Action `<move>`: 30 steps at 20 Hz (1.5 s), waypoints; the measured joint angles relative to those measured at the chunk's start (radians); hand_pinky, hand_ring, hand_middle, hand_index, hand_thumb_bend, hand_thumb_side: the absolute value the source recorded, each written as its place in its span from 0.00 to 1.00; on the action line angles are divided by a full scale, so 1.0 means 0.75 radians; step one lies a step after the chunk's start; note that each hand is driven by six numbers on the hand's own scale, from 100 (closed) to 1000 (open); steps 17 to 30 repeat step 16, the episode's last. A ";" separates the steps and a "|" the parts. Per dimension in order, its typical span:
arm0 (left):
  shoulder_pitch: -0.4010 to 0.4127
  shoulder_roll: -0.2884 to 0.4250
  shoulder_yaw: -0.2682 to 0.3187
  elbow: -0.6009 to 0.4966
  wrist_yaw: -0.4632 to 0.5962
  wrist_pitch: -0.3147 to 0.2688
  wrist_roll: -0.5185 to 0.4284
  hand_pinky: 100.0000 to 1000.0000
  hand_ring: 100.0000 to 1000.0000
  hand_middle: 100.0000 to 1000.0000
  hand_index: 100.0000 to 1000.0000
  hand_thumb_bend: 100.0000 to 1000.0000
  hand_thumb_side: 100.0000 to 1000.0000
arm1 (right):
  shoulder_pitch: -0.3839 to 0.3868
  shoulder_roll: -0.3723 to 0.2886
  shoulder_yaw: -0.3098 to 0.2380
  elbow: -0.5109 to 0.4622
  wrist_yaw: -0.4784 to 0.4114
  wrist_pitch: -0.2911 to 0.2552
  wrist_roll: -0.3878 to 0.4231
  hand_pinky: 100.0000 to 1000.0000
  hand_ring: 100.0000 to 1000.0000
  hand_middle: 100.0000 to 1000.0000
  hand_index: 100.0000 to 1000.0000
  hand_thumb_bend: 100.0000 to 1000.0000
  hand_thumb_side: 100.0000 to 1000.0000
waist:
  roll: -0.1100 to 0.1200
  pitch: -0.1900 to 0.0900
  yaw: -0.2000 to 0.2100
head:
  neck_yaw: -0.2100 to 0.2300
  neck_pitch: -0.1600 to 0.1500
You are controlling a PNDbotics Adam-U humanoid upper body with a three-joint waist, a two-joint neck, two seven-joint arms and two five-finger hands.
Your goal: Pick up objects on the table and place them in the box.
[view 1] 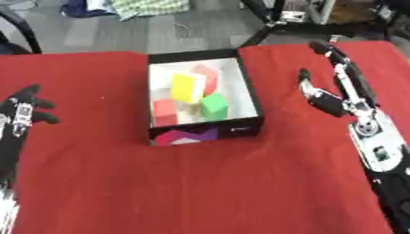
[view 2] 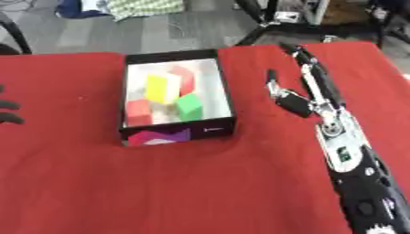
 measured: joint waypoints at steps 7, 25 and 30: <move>0.011 -0.021 0.000 0.016 0.005 0.000 0.016 0.78 0.49 0.56 0.85 0.05 0.89 | 0.226 0.150 -0.041 -0.125 -0.140 0.122 0.081 1.00 0.86 0.82 0.93 0.00 0.75 | 0.000 -0.006 -0.020 | 0.058 0.010; 0.027 -0.037 -0.008 0.033 0.009 0.001 0.028 0.78 0.49 0.56 0.85 0.04 0.89 | 0.534 0.173 -0.011 -0.343 -0.332 0.225 0.121 1.00 0.84 0.79 0.91 0.00 0.78 | 0.000 -0.033 -0.024 | 0.085 0.010; 0.027 -0.037 -0.008 0.033 0.009 0.001 0.028 0.78 0.49 0.56 0.85 0.04 0.89 | 0.534 0.173 -0.011 -0.343 -0.332 0.225 0.121 1.00 0.84 0.79 0.91 0.00 0.78 | 0.000 -0.033 -0.024 | 0.085 0.010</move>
